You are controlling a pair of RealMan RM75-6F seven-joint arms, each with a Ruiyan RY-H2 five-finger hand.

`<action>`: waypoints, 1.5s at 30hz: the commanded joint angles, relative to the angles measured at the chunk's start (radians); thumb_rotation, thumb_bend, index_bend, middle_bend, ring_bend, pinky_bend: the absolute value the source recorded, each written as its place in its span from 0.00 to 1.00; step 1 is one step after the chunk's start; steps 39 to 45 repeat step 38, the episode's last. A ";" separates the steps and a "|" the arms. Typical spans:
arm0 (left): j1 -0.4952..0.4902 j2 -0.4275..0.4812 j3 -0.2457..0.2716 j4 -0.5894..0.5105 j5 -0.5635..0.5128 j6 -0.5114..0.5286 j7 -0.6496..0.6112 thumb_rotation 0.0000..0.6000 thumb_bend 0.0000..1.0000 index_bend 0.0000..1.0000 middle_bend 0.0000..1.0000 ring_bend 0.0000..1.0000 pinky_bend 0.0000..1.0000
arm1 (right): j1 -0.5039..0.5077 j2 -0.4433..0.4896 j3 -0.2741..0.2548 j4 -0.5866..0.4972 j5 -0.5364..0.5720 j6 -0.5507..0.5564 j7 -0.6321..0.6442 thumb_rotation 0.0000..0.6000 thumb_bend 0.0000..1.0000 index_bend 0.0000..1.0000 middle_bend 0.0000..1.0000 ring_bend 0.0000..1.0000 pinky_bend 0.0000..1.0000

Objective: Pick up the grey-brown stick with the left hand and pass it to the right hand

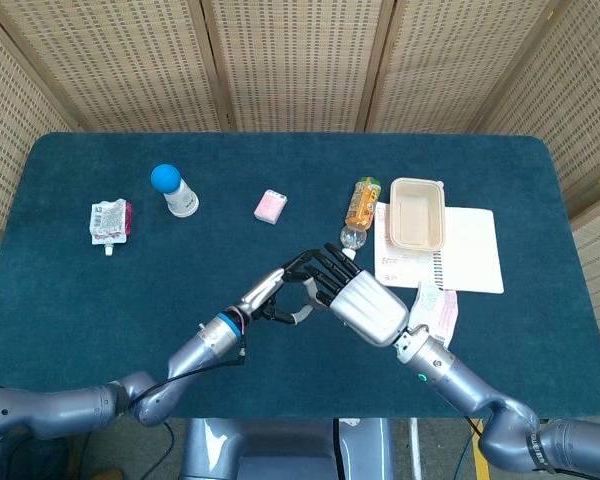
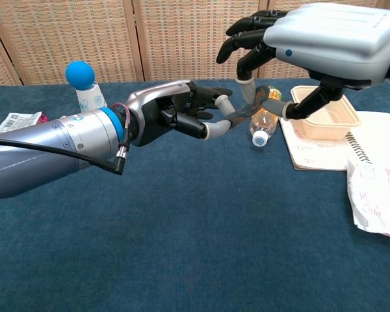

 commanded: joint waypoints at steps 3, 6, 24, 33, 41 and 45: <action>0.004 0.008 -0.005 0.004 -0.009 0.002 0.000 1.00 0.59 0.83 0.00 0.00 0.00 | -0.002 0.010 -0.005 0.013 -0.024 0.014 -0.025 1.00 0.84 0.91 0.24 0.00 0.00; 0.008 0.014 -0.006 0.006 -0.012 0.003 0.000 1.00 0.60 0.83 0.00 0.00 0.00 | -0.004 0.012 -0.007 0.026 -0.036 0.023 -0.038 1.00 0.84 0.92 0.25 0.00 0.00; 0.074 0.158 -0.013 0.061 -0.028 0.028 -0.016 1.00 0.60 0.83 0.00 0.00 0.00 | -0.052 0.046 -0.027 0.165 -0.094 0.121 -0.023 1.00 0.85 0.97 0.26 0.00 0.00; 0.127 0.263 -0.001 0.129 -0.014 0.045 -0.055 1.00 0.60 0.83 0.00 0.00 0.00 | -0.085 0.066 -0.042 0.217 -0.095 0.155 0.000 1.00 0.85 0.97 0.26 0.00 0.00; 0.159 0.331 0.011 0.159 0.004 0.067 -0.061 1.00 0.62 0.84 0.00 0.00 0.00 | -0.103 0.071 -0.052 0.244 -0.094 0.171 0.019 1.00 0.85 0.97 0.26 0.00 0.00; 0.159 0.331 0.011 0.159 0.004 0.067 -0.061 1.00 0.62 0.84 0.00 0.00 0.00 | -0.103 0.071 -0.052 0.244 -0.094 0.171 0.019 1.00 0.85 0.97 0.26 0.00 0.00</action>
